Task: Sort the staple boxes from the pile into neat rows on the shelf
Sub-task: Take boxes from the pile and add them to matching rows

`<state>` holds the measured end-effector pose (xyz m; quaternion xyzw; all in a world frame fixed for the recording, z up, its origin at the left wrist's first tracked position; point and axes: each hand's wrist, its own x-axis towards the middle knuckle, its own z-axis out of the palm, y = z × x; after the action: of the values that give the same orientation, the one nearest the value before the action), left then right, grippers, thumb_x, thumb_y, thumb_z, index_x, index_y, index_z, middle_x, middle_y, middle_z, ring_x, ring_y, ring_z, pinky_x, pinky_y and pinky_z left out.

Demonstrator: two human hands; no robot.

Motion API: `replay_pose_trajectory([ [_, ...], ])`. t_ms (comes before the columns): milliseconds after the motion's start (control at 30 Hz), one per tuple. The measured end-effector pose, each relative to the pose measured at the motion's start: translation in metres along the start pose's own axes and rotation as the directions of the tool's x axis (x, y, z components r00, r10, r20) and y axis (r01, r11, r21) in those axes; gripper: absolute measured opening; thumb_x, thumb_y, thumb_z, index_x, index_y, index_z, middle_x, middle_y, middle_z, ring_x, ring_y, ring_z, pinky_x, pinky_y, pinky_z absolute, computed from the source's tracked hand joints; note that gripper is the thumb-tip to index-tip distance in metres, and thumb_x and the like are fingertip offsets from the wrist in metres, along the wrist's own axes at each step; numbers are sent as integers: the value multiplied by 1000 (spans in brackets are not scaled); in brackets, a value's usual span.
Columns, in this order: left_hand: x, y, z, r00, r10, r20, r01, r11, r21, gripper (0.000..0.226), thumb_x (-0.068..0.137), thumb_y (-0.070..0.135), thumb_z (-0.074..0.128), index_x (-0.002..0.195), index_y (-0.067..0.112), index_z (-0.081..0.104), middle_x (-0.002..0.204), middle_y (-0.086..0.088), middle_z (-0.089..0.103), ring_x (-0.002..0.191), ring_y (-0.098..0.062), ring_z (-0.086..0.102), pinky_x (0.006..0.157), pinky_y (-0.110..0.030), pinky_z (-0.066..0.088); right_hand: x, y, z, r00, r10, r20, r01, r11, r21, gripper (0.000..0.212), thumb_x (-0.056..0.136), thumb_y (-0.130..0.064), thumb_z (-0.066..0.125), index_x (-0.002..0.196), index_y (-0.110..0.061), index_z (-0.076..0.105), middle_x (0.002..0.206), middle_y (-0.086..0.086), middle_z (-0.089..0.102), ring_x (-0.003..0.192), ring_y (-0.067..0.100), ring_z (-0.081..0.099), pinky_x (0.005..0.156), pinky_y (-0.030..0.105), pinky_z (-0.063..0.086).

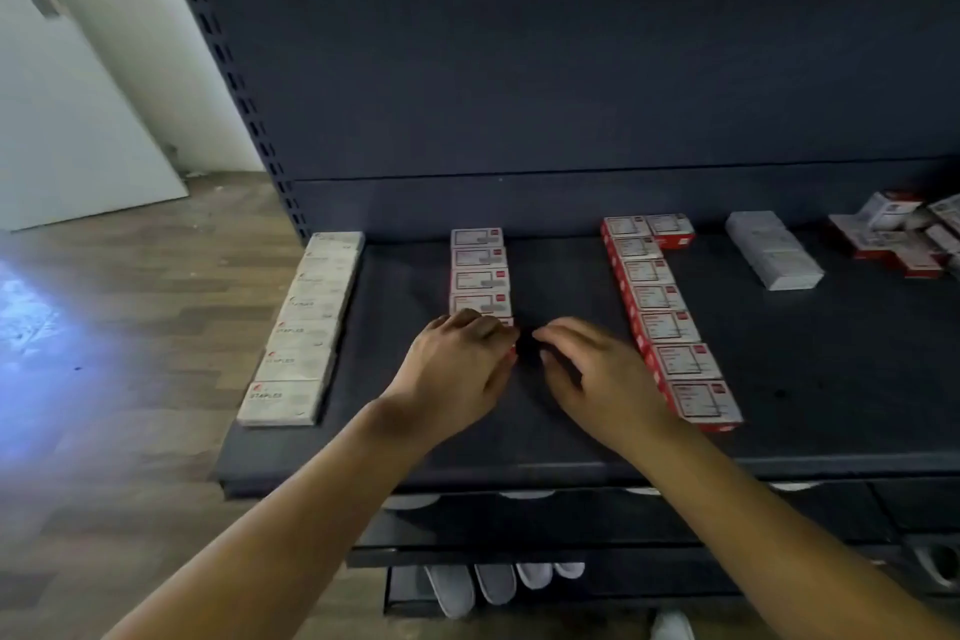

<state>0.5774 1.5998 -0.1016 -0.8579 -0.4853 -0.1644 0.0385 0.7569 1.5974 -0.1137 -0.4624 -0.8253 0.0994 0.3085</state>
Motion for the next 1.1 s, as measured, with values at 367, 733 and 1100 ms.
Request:
replay_pose_trajectory([
  [367,144,142,39,994,89,66,-89,996,-14,38,82,29,36,91,14,70,83,-1,68,80,-24,64,70,-34,53,-36,147,-118,998,22,-67,-33,986,-166,26,80,-16,50,95,-6,68,86,8,66,70,26,65,53,30,54],
  [733,225,242,84,994,37,105,-30,997,-72,49,84,34,27,90,11,70,85,-5,69,83,-29,63,74,-38,53,-49,284,-202,887,422,-186,-426,904,19,23,84,-7,60,106,-4,67,101,15,68,93,30,63,82,34,48],
  [1100,252,275,101,981,-39,187,57,994,-89,31,97,24,38,119,16,59,117,0,60,113,-19,50,96,-34,40,-31,344,-231,714,699,42,-618,658,-430,38,92,-41,52,109,-8,61,111,10,61,104,26,57,78,31,45],
])
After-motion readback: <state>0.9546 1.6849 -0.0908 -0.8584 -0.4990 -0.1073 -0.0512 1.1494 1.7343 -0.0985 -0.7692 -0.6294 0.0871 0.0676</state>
